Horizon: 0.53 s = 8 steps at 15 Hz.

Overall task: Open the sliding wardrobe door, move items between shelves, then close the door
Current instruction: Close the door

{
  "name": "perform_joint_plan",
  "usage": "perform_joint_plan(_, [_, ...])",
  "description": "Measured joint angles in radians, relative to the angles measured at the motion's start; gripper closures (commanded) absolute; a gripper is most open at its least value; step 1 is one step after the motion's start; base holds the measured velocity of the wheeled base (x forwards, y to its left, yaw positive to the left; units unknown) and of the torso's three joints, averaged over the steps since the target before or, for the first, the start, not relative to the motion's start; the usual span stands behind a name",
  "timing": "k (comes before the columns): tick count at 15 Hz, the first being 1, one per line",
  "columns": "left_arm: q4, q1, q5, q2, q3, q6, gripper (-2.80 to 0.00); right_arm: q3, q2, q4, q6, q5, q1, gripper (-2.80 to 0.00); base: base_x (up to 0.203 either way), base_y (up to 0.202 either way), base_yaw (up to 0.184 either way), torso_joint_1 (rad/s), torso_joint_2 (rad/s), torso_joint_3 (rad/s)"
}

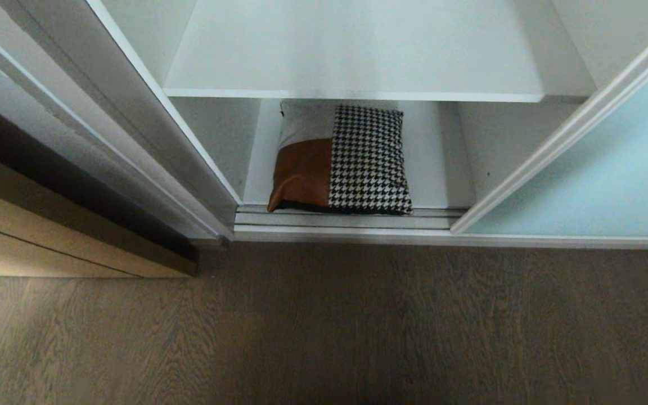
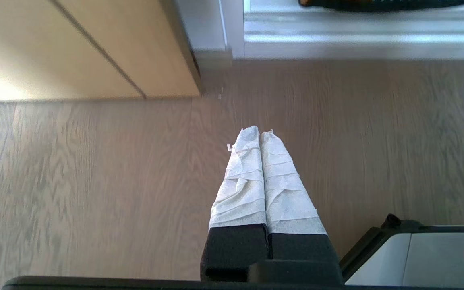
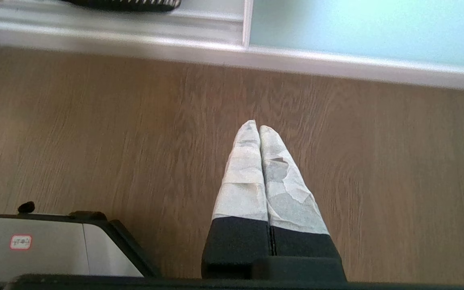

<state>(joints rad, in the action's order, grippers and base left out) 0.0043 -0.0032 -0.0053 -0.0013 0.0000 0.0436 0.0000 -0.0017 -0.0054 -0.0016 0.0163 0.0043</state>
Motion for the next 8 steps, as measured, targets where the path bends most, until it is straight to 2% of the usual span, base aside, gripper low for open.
perform_joint_plan(1, [0.000,0.000,0.000,0.000,0.000,-0.001,0.00,0.000,0.000,0.000,0.000,0.000,0.000,0.00,-0.098,0.000,-0.001,-0.012,0.00,0.002])
perform_joint_plan(8, [0.000,0.000,-0.001,0.000,0.000,-0.001,0.00,0.000,0.000,0.000,0.000,0.000,0.000,0.00,0.000,0.000,0.000,0.000,0.00,0.000])
